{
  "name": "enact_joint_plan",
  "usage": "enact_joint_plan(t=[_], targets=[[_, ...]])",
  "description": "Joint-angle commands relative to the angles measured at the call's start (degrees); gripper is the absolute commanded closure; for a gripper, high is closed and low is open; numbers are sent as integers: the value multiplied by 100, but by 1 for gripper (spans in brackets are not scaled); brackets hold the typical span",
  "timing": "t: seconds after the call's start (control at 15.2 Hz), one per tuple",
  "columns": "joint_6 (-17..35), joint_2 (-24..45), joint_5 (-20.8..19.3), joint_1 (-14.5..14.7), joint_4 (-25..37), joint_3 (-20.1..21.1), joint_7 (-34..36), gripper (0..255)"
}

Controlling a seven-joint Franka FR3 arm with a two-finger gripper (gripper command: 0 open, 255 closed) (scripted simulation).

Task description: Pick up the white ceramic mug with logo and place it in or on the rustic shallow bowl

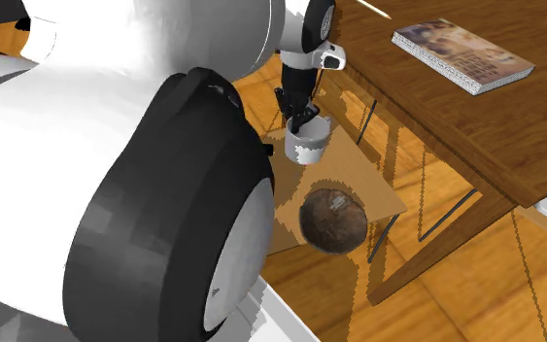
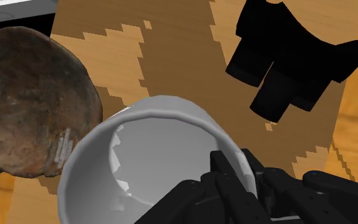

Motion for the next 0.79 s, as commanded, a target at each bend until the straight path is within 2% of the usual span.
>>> enact_joint_plan(t=[0.0,0.73], targets=[[73,-289,71,-128,-346,-95,-252,255],[187,-1669,152,-746,-1796,-875,-1713,255]])
